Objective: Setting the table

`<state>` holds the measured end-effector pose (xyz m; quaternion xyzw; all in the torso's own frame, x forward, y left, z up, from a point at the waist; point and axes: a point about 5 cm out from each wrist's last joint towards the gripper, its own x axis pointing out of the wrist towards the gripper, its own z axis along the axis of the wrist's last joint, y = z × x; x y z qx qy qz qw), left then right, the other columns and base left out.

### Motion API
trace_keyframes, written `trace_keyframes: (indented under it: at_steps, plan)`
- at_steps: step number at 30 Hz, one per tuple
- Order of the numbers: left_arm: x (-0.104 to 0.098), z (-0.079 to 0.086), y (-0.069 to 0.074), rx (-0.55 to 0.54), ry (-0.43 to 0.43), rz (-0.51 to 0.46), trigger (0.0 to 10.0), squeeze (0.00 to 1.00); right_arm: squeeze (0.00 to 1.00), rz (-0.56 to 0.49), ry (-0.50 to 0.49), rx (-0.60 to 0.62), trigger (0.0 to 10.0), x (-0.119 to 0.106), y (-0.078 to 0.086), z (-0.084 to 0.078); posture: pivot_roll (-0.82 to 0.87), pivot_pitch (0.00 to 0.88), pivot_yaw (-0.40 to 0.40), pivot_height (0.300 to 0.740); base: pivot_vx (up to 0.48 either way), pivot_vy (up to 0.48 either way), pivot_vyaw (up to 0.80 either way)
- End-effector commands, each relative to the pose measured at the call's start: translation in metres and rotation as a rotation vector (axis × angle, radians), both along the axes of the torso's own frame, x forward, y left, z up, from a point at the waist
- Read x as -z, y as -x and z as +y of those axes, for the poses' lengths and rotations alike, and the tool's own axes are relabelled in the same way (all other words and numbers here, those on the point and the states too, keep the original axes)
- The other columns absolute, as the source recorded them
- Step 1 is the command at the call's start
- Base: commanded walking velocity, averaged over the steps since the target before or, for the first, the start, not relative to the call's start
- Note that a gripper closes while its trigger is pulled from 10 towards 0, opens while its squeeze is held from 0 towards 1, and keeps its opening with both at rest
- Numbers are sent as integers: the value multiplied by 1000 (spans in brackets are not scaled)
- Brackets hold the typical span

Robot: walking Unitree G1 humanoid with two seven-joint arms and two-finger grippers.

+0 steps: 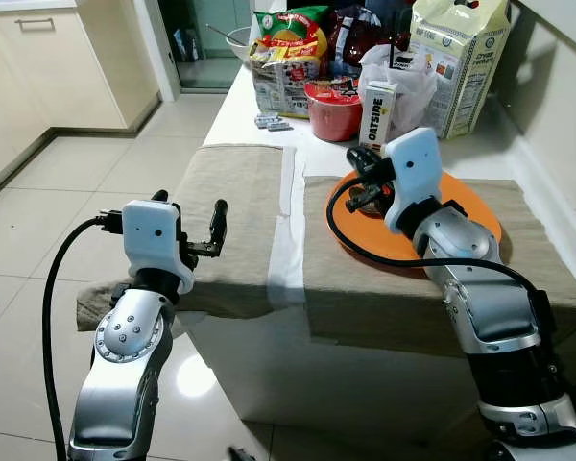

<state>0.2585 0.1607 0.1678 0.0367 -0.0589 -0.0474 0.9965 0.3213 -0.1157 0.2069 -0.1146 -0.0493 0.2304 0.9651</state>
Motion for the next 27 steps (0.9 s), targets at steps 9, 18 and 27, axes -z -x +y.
trace_keyframes:
  at_steps: [9,18,27]
  plan:
    - [-4,3,-1,-8,-13,-2,10000,0,0,184,26,9,10000,17,7,-11,-113,0,80,740,0,0,0]
    - [-6,4,0,-10,-20,-4,10000,0,0,277,48,26,10000,32,3,-16,-104,10,86,740,0,0,0]
    - [-6,5,1,-12,-23,-2,10000,0,0,268,88,155,10000,41,-9,-30,-95,20,92,740,0,0,0]
